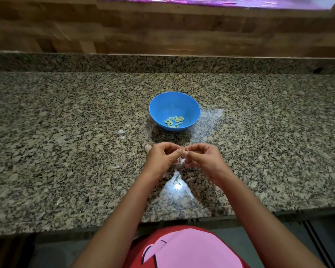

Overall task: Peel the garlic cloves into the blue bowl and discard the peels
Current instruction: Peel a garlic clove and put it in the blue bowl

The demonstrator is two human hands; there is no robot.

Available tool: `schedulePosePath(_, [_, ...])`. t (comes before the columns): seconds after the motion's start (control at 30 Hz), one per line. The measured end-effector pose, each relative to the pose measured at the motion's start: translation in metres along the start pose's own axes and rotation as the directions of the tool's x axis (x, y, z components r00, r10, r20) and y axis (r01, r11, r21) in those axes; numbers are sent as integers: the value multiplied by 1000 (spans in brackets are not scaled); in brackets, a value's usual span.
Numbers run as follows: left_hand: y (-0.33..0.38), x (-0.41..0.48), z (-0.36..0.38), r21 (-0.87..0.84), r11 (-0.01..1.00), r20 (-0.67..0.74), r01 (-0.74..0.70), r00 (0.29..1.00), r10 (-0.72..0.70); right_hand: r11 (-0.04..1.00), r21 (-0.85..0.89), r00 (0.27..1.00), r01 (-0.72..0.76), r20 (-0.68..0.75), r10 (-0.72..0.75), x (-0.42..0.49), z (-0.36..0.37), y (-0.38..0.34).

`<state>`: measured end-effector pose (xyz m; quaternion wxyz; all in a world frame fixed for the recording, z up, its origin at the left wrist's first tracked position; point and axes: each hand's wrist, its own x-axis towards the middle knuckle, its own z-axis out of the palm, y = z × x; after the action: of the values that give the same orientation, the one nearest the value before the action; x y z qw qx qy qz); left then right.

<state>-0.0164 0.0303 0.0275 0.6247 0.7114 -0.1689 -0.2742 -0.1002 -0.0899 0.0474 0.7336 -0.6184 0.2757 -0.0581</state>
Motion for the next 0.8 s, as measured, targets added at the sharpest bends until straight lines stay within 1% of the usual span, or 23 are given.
schedulePosePath(0.07, [1, 0, 1, 33, 999, 9, -12, 1000, 11, 999, -49, 1000, 8, 21, -7, 0, -2, -3])
schedulePosePath(0.17, [6, 0, 4, -35, 999, 30, 22, 999, -21, 996, -89, 999, 24, 43, -20, 0, -4, -5])
schedulePosePath(0.3, [9, 1, 5, -51, 995, 47, 90, 995, -88, 995, -89, 998, 51, 53, -46, -2, -2, -3])
schedulePosePath(0.43, [6, 2, 7, -105, 975, 56, 196, 980, -191, 995, 21, 995, 98, -19, -98, -3, 4, 1])
schedulePosePath(0.53, [-1, -2, 2, 31, 983, 21, 181, 983, -182, 965, 250, 995, 76, -84, -57, 0, 1, 2])
schedulePosePath(0.57, [-1, -4, 0, 38, 984, 20, 177, 984, -178, 953, 296, 995, 68, -88, -43, 1, 0, 3])
schedulePosePath(0.6, [-1, -6, 0, 0, 985, 32, 172, 985, -172, 952, 299, 995, 64, -91, -38, 1, -1, 4])
schedulePosePath(0.67, [3, -8, 4, -153, 975, 69, 160, 986, -151, 963, 260, 993, 74, -104, -49, 1, 1, 7])
schedulePosePath(0.7, [5, -9, 6, -212, 966, 63, 149, 988, -139, 965, 246, 992, 87, -113, -60, -1, 3, 9])
schedulePosePath(0.8, [7, -7, 11, -262, 957, -13, 121, 992, -129, 971, 192, 984, 139, -135, -115, -4, 9, 13])
